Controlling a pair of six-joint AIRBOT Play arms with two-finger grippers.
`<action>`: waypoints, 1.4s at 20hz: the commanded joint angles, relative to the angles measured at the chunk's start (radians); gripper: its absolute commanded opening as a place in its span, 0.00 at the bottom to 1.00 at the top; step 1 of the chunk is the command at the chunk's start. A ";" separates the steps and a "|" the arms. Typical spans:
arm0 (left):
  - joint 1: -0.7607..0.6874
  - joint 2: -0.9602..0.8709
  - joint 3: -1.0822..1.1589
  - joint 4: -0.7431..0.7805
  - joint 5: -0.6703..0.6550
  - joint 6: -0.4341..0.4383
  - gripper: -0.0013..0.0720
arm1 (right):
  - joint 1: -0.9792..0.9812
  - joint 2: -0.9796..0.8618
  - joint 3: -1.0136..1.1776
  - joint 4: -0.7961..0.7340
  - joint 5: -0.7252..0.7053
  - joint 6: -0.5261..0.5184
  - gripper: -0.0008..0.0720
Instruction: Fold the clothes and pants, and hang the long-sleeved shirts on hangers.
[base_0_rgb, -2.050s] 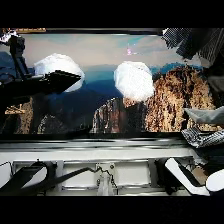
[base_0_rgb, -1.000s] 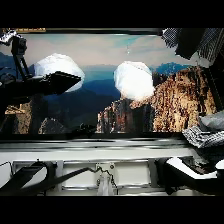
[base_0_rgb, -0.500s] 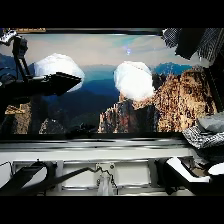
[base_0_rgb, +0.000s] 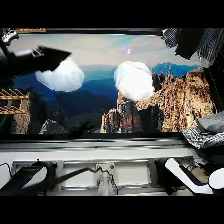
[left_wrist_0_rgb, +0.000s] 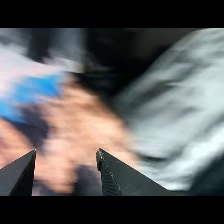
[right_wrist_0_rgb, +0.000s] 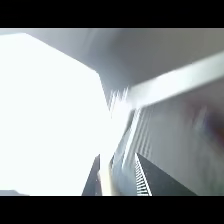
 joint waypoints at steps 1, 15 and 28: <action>-0.028 0.029 0.142 0.371 0.138 -0.126 0.59 | 0.351 -0.014 -0.156 0.063 0.301 -0.333 0.44; -0.028 0.042 0.142 0.380 0.074 -0.159 0.59 | 1.042 -0.023 -0.469 -0.016 0.331 -0.479 0.59; -0.028 0.042 0.142 0.380 0.074 -0.159 0.59 | 1.048 -0.023 -0.469 -0.009 0.331 -0.480 0.59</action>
